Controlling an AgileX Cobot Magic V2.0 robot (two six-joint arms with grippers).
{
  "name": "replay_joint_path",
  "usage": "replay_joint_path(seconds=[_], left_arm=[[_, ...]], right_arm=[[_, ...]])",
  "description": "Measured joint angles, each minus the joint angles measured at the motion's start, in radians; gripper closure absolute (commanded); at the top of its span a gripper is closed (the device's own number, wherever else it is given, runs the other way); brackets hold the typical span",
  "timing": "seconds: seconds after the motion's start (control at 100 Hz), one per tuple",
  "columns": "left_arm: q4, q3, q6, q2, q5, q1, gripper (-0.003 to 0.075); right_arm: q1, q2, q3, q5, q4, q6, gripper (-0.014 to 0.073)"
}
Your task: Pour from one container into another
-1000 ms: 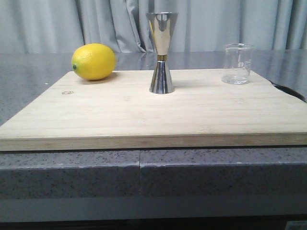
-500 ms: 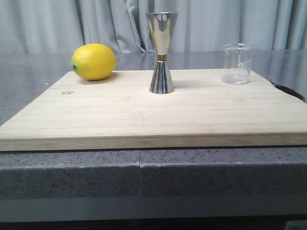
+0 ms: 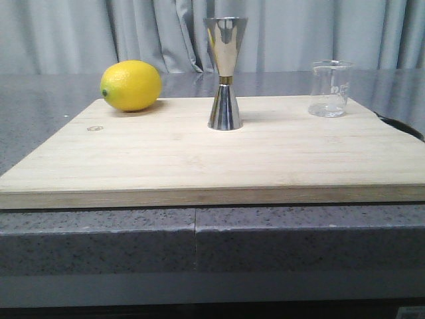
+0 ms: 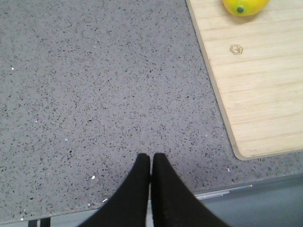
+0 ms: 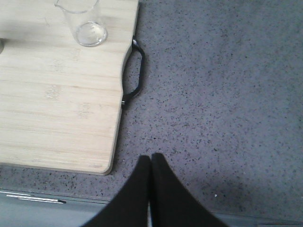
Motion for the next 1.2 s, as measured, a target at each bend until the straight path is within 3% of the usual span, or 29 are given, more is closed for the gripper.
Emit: replay_joint_path(seconds=[0.15,0.35,0.49,0.63,0.96,1.2], left_arm=[[-0.009,0.149,0.002,-0.157,-0.193,0.075,0.0741],[-0.009,0.490,0.002,-0.401,-0.590,0.163,0.0741],[-0.011,0.700,0.002,-0.538,-0.773,0.196,0.0741],[-0.011,0.819,0.002,-0.631,-0.850,0.207,0.0741],[-0.018,0.818,0.002,-0.660,-0.889,0.207,0.0741],[-0.052,0.818,0.073,-0.660,-0.902,0.207,0.0741]], right_arm=[[0.000,0.000,0.000,0.000,0.000,0.000,0.0662],[0.000,0.000,0.000,0.000,0.000,0.000,0.0662],[0.000,0.000,0.000,0.000,0.000,0.000,0.0662],[0.000,0.000,0.000,0.000,0.000,0.000,0.0662],[0.000,-0.001,0.000,0.000,0.000,0.000,0.0662],[0.000,-0.001,0.000,0.000,0.000,0.000,0.0662]])
